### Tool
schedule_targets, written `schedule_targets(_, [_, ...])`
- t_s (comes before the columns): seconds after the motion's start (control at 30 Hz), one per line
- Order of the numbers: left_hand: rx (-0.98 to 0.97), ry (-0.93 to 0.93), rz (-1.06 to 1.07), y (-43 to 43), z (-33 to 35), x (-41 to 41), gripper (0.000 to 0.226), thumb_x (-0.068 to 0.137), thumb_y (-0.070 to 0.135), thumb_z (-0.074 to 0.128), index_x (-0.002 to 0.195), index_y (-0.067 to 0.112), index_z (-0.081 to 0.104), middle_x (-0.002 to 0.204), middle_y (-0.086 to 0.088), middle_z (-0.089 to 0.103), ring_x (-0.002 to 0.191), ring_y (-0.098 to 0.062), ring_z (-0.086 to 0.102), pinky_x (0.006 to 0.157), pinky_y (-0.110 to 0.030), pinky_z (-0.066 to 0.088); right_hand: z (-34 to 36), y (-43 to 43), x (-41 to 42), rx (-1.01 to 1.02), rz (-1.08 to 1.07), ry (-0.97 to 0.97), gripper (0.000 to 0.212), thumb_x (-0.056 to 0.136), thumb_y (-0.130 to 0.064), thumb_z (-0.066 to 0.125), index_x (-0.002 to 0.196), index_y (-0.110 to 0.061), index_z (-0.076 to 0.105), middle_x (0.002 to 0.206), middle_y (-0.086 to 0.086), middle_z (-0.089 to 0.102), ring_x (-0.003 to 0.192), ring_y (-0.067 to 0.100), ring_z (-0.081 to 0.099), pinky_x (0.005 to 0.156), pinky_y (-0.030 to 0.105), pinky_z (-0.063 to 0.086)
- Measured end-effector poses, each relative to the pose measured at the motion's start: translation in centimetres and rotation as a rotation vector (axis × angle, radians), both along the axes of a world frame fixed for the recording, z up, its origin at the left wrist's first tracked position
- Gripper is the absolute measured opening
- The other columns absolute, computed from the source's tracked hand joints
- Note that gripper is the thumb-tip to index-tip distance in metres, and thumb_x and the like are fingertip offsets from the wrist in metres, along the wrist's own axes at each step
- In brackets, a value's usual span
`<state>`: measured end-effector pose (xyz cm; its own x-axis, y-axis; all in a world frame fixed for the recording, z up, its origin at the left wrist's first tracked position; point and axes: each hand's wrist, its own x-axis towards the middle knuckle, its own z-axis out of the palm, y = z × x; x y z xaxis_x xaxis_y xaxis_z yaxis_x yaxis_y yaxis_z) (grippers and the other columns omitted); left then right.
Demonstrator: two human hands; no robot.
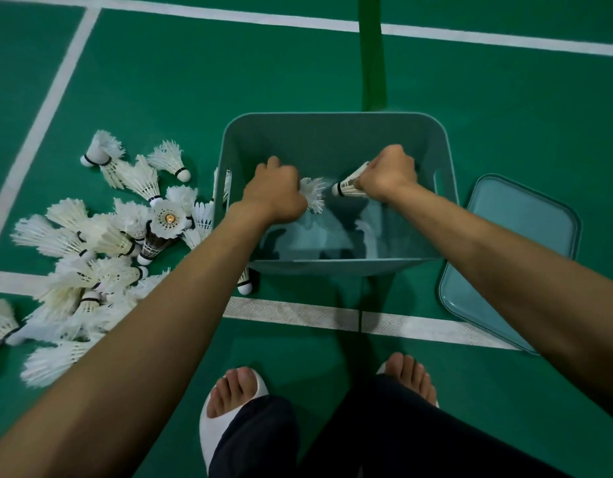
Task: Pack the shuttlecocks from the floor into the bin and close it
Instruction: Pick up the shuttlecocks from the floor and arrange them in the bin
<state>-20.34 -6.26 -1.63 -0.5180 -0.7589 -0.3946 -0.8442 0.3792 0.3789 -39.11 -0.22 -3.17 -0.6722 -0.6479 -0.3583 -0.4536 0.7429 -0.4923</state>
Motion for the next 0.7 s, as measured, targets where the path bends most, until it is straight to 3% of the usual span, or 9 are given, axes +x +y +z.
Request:
schedule_targets(0.1, [0.065,-0.246,-0.114,-0.4,-0.4,-0.2,0.035,0.091,0.017,0.052,0.125,0.015,0.058,0.136,-0.019,0.041,0.130,-0.043,0.040,0.110,-0.061,0.034,-1.7,-1.6,0.8,0.031,-0.155,-0.165,0.019,0.080,-0.013,0.077,0.095,-0.005,0.070,0.095,0.009,0.071,0.081,0.025,0.070,0.066,0.031,0.056])
schedule_targets(0.27, [0.142,-0.272,-0.163,-1.4,-2.3,0.3,0.058,0.090,0.011,0.046,0.146,0.027,0.044,0.146,-0.020,0.034,0.136,-0.046,0.034,0.112,-0.060,0.035,-4.8,-4.4,3.1,0.004,-0.230,-0.296,0.029,0.076,-0.013,0.080,0.101,-0.003,0.073,0.100,0.011,0.074,0.085,0.028,0.073,0.078,0.037,0.064])
schedule_targets(0.43, [0.185,-0.269,-0.133,-1.5,-3.7,0.6,0.069,0.092,0.012,0.047,0.156,0.030,0.030,0.160,-0.022,0.020,0.141,-0.049,0.032,0.115,-0.059,0.034,-7.4,-5.4,3.7,-0.014,-0.246,-0.362,0.038,0.067,-0.013,0.080,0.104,-0.005,0.071,0.101,0.011,0.075,0.088,0.028,0.074,0.076,0.042,0.065])
schedule_targets(0.57, [0.178,-0.215,-0.114,-2.0,-4.0,0.6,0.065,0.088,0.011,0.047,0.151,0.028,0.040,0.149,-0.023,0.034,0.132,-0.048,0.043,0.112,-0.056,0.039,-9.0,-5.5,2.3,0.010,-0.204,-0.389,0.053,0.054,-0.019,0.085,0.104,-0.006,0.071,0.097,0.011,0.077,0.087,0.029,0.076,0.071,0.045,0.066])
schedule_targets(0.7, [0.128,-0.173,-0.119,-2.0,-2.7,0.9,0.057,0.088,0.013,0.049,0.144,0.022,0.048,0.136,-0.021,0.045,0.123,-0.045,0.052,0.109,-0.054,0.044,-4.3,-4.1,2.9,-0.036,-0.168,-0.250,0.051,0.060,-0.032,0.096,0.101,-0.009,0.075,0.099,0.002,0.074,0.091,0.021,0.070,0.085,0.032,0.061])
